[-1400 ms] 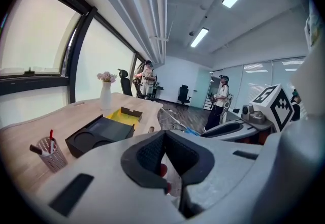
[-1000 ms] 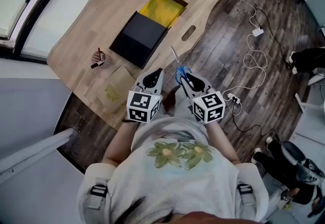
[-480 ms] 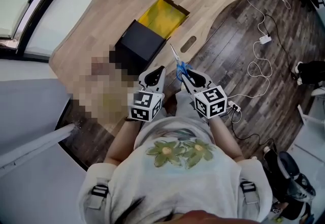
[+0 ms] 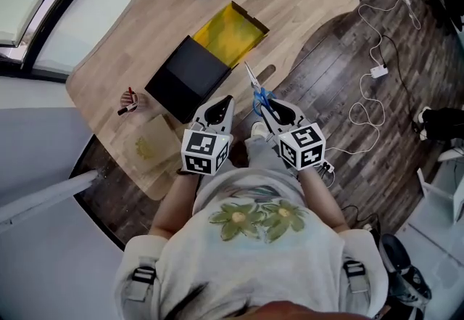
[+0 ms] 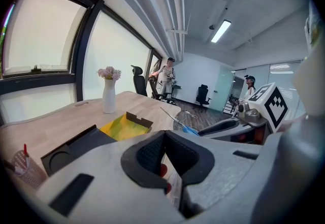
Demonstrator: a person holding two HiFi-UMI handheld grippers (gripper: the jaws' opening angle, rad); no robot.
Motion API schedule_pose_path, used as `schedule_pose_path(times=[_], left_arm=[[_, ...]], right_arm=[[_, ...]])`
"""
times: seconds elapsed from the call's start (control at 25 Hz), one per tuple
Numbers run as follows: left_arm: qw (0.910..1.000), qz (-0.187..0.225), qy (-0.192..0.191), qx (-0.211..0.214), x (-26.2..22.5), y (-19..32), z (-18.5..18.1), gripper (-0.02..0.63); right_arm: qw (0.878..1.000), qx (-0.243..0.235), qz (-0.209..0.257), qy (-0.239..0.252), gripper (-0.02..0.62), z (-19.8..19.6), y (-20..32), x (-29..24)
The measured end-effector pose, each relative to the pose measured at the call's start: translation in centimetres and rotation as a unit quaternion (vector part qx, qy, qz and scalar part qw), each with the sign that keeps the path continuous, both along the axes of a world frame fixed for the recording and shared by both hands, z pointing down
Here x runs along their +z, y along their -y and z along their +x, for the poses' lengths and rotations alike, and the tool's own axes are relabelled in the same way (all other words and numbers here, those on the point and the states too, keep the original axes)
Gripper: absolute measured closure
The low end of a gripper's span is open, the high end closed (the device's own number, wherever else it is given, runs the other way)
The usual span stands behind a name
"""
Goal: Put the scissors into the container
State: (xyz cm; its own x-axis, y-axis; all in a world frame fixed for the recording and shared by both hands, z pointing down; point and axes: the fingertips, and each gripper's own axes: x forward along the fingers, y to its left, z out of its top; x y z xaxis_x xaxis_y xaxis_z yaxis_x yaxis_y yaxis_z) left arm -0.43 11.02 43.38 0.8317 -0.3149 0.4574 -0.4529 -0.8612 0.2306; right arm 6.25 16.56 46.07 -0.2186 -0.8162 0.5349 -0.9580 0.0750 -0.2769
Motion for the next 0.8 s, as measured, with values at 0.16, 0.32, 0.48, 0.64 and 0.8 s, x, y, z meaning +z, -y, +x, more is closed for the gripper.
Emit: schedule_pose_path(times=[0.16,0.32,0.48,0.64,0.8], left_arm=[[0.9995,0.002,0.000,-0.030,-0.1,0.8,1.1,0.598],[0.9982,0.003,-0.002,-0.060,-0.1,0.7,2.3,0.598],[0.9959,0.003,-0.004,-0.090,-0.1,0.7,3.1,0.598],[0.9945,-0.005,0.001,-0.105,0.6,0.2,3.5,0.598],[0.9930,-0.013,0.005,-0.118,1.2,0.1,3.0,0.598]], right_arm=[[1.000,-0.026,0.002,-0.005,0.517,1.7,0.7,-0.2],[0.998,-0.056,0.002,-0.008,0.517,3.2,1.1,-0.1],[0.996,-0.085,0.003,-0.010,0.517,4.3,1.6,0.0],[0.994,-0.106,0.002,-0.012,0.517,4.8,1.8,0.0],[0.993,-0.115,0.000,-0.007,0.517,5.0,1.9,0.3]])
